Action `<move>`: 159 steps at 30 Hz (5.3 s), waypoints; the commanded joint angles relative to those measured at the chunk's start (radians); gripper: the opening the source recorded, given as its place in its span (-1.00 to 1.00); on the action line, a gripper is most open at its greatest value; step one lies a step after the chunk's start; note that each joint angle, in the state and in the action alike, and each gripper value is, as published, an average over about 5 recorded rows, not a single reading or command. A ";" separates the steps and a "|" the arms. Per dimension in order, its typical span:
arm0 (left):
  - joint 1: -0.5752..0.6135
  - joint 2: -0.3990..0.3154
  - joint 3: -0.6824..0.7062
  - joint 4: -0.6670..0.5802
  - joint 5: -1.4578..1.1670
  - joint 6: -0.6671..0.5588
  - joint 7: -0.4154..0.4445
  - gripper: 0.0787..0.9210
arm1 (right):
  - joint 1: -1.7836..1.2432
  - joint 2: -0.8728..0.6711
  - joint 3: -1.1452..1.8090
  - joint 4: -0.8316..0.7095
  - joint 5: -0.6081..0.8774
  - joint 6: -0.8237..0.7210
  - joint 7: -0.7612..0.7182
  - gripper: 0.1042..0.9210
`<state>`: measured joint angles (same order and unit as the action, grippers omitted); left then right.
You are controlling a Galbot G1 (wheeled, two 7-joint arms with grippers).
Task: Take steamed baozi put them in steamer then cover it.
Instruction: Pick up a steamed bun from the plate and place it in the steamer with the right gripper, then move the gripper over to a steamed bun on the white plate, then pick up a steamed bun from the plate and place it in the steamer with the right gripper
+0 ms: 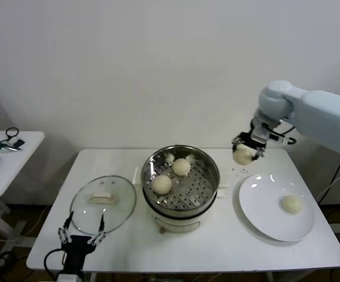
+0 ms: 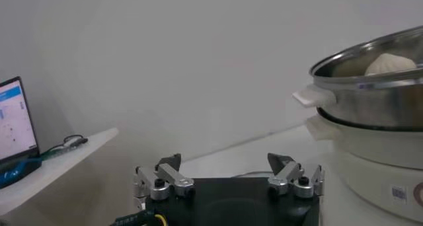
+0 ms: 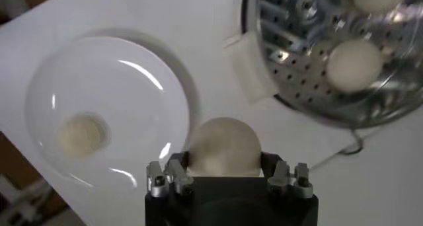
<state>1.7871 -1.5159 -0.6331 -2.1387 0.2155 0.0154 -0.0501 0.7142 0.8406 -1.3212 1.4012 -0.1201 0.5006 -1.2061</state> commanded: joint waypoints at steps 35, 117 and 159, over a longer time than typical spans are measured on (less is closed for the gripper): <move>-0.009 0.017 -0.016 0.025 -0.060 -0.001 0.005 0.77 | -0.193 0.352 -0.050 0.116 -0.118 0.103 0.055 0.50; -0.008 -0.005 0.001 0.009 0.000 0.013 -0.003 0.77 | -0.734 -0.166 0.494 -0.602 -0.084 -0.400 0.067 0.76; 0.010 0.005 0.047 -0.017 0.015 0.007 0.006 0.77 | -0.070 -0.160 -0.106 -0.255 0.657 -0.690 0.164 0.49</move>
<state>1.7883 -1.5117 -0.6033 -2.1515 0.2234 0.0275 -0.0476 0.2598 0.6480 -1.0725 0.9647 0.1414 -0.0385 -1.0884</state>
